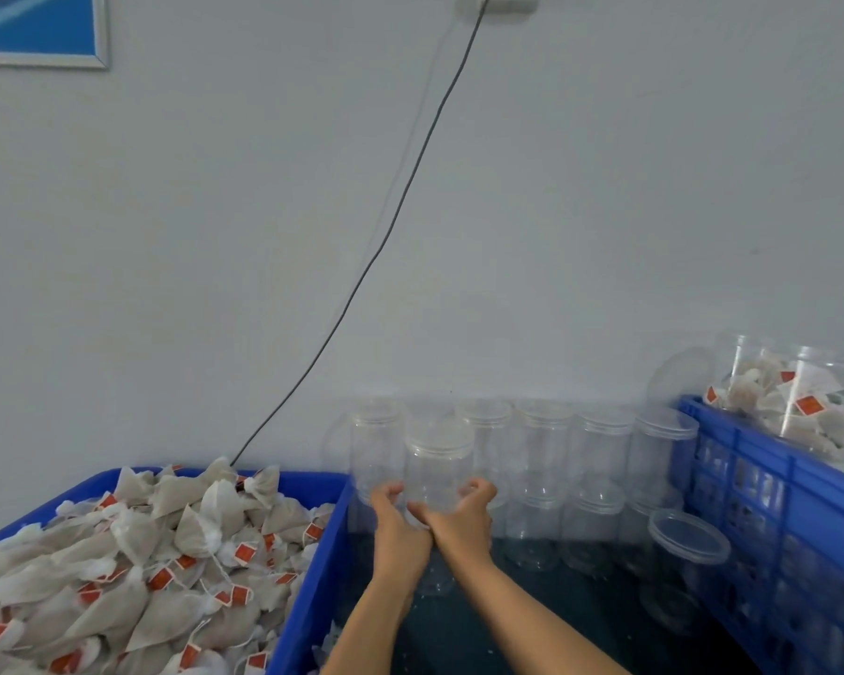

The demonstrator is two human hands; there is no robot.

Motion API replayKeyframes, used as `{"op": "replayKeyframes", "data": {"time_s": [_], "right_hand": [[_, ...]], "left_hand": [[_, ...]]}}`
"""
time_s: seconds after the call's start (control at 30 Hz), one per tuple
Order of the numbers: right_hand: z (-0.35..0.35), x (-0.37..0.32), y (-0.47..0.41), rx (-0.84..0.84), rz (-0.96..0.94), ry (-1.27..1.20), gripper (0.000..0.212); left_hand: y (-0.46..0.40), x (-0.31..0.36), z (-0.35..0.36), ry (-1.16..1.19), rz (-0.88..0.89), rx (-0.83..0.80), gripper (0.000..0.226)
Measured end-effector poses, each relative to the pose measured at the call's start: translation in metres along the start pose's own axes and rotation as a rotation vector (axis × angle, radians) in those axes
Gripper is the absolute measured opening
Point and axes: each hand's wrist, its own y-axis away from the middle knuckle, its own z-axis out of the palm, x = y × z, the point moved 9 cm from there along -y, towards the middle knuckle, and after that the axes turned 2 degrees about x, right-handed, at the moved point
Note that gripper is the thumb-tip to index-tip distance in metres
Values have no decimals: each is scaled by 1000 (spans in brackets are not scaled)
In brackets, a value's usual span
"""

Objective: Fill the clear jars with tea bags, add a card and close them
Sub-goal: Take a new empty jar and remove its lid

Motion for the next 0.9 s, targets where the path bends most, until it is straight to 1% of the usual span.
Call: {"op": "replayKeyframes", "data": {"time_s": [0.03,0.1,0.13,0.17,0.2,0.27,0.3,0.33,0.4,0.43,0.47,0.53,0.57,0.6,0.63,0.67,0.7,0.73,0.77,0.8,0.83,0.87,0.9], "right_hand": [[-4,2,10,-31,-3,-72,70],[-15,9,34,-103,3,-180,72],[-22,14,47,-146,10,-212,73],[-28,20,59,-194,24,-230,73],[-35,27,73,-249,44,-238,73],[-50,40,97,-339,82,-283,67],[-61,44,107,-347,95,-318,63],[-75,45,114,-315,87,-340,61],[-105,40,121,-217,16,-321,63],[-116,33,124,-201,-39,-289,66],[-122,25,129,-221,-96,-227,67],[-121,15,138,-307,-180,29,58],[-116,16,142,-352,-204,204,54],[-111,19,145,-380,-232,393,55],[-108,21,146,-377,-271,551,57],[-106,19,147,-351,-317,645,58],[-106,16,147,-320,-356,668,55],[-106,13,147,-295,-378,637,50],[-107,11,146,-278,-381,579,44],[-108,12,144,-274,-375,531,37],[-107,14,143,-277,-376,506,32],[-105,16,142,-284,-380,502,29],[-104,17,141,-288,-390,502,27]], "left_hand": [[8,2,0,-21,49,10,48],[30,5,2,-38,156,30,57],[42,3,2,-9,187,46,59],[57,-2,3,45,189,59,59],[71,-7,2,34,188,86,62],[98,-20,3,-101,205,122,79],[112,-27,6,-153,204,94,91],[124,-34,8,-216,186,48,102],[146,-45,12,-379,199,-44,114],[157,-49,11,-464,229,-61,115],[165,-51,14,-554,232,-86,112],[177,-54,10,-626,276,-71,106],[180,-53,11,-590,327,-83,105],[183,-56,14,-618,298,-195,105],[182,-57,14,-579,273,-238,106],[184,-57,16,-543,237,-320,99],[187,-45,10,-467,294,-259,114],[186,-47,6,-377,239,-223,79],[183,-43,5,-428,271,-170,42],[186,-31,10,-480,335,-208,72],[184,-28,8,-467,379,-191,72],[181,-28,5,-474,405,-135,69],[182,-25,5,-459,418,-122,77]]}}
